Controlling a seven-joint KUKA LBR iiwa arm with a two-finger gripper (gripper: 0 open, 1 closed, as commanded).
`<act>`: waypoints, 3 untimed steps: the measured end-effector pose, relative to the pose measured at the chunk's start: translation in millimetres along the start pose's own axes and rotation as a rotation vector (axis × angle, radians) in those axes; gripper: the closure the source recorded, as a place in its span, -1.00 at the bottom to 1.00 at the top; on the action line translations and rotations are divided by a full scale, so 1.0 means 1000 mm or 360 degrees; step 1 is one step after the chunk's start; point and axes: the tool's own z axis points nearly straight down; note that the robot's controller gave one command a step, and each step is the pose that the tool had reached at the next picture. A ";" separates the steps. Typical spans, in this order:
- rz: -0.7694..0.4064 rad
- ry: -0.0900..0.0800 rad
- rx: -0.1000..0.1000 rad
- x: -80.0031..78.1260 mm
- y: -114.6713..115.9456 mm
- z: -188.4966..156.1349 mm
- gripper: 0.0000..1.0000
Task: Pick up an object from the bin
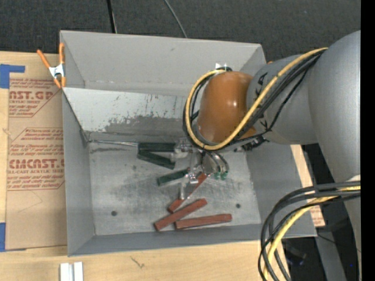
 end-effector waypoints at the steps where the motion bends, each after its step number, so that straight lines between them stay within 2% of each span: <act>1: -0.0098 -0.0014 -0.0009 -0.003 -0.005 0.009 -1.00; 2: 0.0067 0.0001 -0.0003 -0.003 -0.011 0.000 -1.00; 3: -0.0228 -0.0020 -0.0003 -0.010 -0.014 0.012 -1.00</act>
Offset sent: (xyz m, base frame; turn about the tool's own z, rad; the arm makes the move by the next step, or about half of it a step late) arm 0.0032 -0.0119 -0.0008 0.0423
